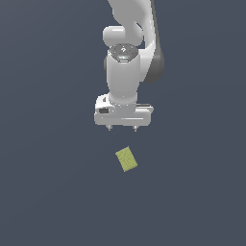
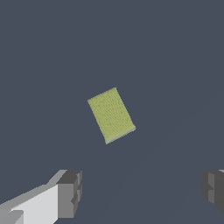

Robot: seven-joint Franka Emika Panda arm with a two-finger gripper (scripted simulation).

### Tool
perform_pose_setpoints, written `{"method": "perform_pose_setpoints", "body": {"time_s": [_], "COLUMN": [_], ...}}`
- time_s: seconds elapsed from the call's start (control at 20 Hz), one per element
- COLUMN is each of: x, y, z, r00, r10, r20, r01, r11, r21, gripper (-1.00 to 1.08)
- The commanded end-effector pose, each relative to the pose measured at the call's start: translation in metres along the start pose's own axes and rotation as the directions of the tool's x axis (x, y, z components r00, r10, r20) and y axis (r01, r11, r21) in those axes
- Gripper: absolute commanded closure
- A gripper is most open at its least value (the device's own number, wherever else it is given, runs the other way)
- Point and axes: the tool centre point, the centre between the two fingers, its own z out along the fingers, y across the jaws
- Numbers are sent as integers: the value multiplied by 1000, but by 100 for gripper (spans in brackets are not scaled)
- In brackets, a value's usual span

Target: Pick up the object and move it to a goal position.

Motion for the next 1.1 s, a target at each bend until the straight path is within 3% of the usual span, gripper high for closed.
{"method": "perform_pose_setpoints", "body": {"time_s": [0.0, 1.05], "x": [0, 7], "y": [0, -7], "z": [0, 8], "r00": [1000, 997], "r10": [0, -78], "r20": [0, -9], "r01": [0, 78], "r11": [1000, 997], "r21": [0, -5], "gripper": [-92, -92]}}
